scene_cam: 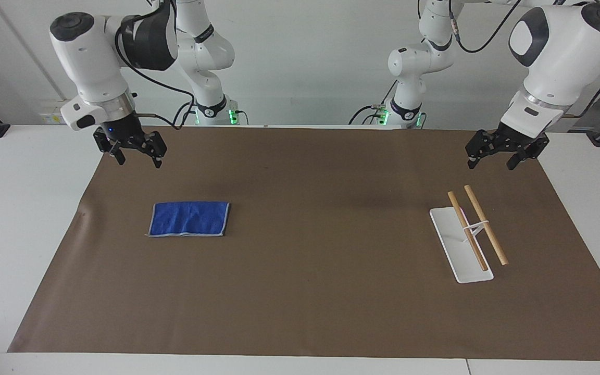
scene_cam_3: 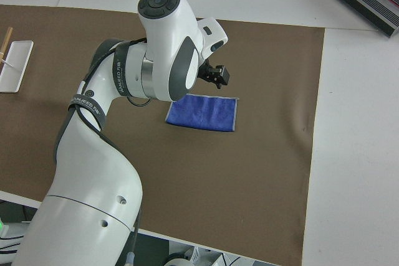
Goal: Right arm passes towel to left arm to hang
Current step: 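Move the right gripper down onto the blue towel, then close the right gripper on the towel's edge, then lift the towel with the right gripper while the left gripper rises, then carry the towel toward the left gripper, which reaches to meet it, then grasp the towel with the left gripper beside the right gripper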
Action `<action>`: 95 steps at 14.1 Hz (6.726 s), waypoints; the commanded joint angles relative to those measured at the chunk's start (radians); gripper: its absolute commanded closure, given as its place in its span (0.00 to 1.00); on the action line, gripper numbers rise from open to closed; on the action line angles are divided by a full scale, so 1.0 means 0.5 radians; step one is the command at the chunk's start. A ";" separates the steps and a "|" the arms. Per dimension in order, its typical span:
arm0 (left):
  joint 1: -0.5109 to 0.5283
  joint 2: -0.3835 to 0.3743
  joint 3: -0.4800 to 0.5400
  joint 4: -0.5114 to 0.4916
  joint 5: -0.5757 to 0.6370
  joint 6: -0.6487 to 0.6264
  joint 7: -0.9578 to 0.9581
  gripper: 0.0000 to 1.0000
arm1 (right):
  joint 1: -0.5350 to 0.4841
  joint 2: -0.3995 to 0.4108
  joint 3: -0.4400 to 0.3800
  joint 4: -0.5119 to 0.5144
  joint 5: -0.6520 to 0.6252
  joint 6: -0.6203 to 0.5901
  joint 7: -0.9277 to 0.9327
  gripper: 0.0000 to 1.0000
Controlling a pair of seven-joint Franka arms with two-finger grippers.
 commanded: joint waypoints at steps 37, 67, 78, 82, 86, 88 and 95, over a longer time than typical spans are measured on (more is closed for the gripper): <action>0.000 -0.057 0.014 -0.066 0.018 0.033 0.029 0.00 | 0.139 0.298 0.072 -0.238 0.499 0.596 -0.200 1.00; -0.212 -0.268 -0.044 -0.676 -0.231 1.077 -1.859 0.00 | 1.041 0.337 0.186 0.053 3.365 1.357 1.220 1.00; -0.209 -0.140 -0.311 -1.014 -0.228 1.962 -2.885 0.00 | 1.065 0.343 0.223 0.078 3.604 1.375 1.444 1.00; -0.212 -0.137 -0.464 -1.002 -0.231 1.965 -3.142 0.00 | 1.114 0.347 0.263 0.078 3.571 1.501 1.326 1.00; -0.218 -0.137 -0.568 -0.996 -0.228 1.969 -3.305 0.00 | 1.127 0.347 0.266 0.066 3.574 1.501 1.107 1.00; -0.212 -0.137 -0.569 -1.002 -0.228 1.990 -3.309 0.00 | 1.127 0.362 0.266 0.069 3.571 1.501 1.104 1.00; -0.203 -0.133 -0.569 -1.014 -0.231 1.972 -3.226 1.00 | 1.127 0.362 0.266 0.066 3.574 1.504 1.104 1.00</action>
